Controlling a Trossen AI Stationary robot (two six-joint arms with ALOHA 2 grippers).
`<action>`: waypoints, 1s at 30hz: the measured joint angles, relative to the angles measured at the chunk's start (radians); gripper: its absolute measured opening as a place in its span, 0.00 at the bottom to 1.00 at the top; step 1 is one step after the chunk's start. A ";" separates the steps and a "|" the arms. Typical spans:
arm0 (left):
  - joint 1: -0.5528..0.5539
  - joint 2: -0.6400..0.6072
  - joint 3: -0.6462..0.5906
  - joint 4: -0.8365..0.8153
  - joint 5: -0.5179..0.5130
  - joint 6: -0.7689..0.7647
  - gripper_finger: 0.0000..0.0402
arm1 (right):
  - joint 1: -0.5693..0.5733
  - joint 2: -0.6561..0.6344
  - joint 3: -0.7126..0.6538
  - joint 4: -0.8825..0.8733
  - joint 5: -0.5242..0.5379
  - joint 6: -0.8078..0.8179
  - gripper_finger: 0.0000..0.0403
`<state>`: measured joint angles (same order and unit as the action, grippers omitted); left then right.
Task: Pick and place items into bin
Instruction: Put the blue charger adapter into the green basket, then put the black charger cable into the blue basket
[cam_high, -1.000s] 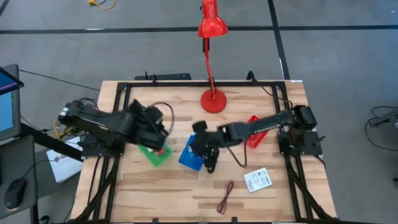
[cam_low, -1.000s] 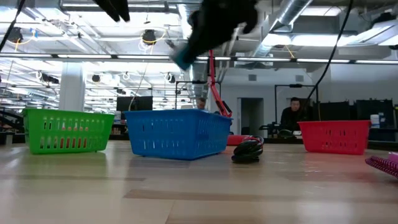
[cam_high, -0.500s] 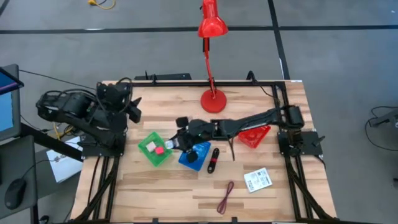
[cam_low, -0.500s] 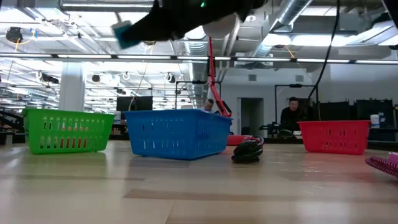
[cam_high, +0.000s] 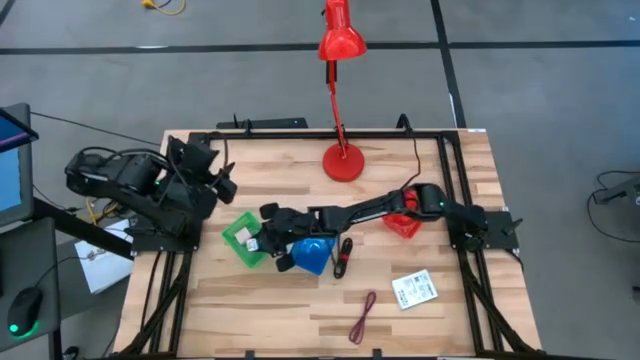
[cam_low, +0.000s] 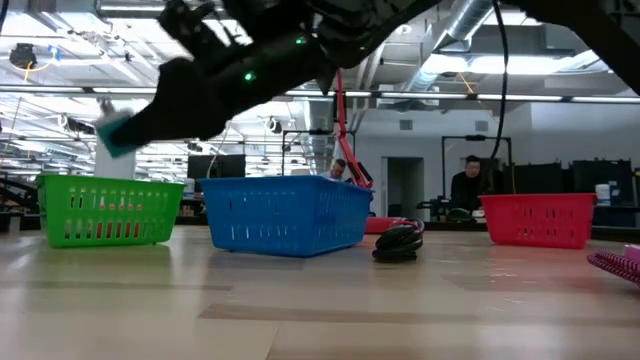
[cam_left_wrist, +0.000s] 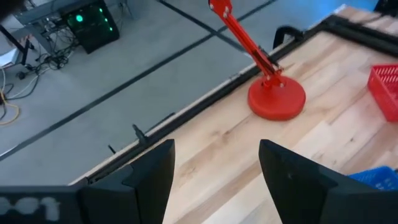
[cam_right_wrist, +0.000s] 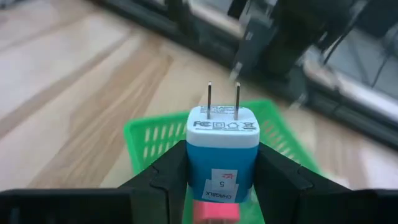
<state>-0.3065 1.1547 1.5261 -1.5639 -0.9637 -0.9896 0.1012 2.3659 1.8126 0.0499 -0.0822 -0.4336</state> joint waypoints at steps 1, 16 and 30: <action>0.000 0.007 0.000 -0.002 0.010 0.000 0.56 | 0.003 0.015 0.025 -0.037 0.001 0.005 0.35; 0.000 0.045 0.000 -0.007 0.077 0.005 0.56 | 0.038 0.062 0.133 -0.276 0.035 -0.100 0.43; 0.000 0.045 0.000 -0.008 0.122 -0.008 0.56 | 0.022 0.062 0.132 -0.147 0.085 -0.118 0.54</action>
<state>-0.3061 1.1995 1.5261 -1.5715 -0.8418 -0.9977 0.1228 2.4279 1.9446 -0.0968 0.0029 -0.5514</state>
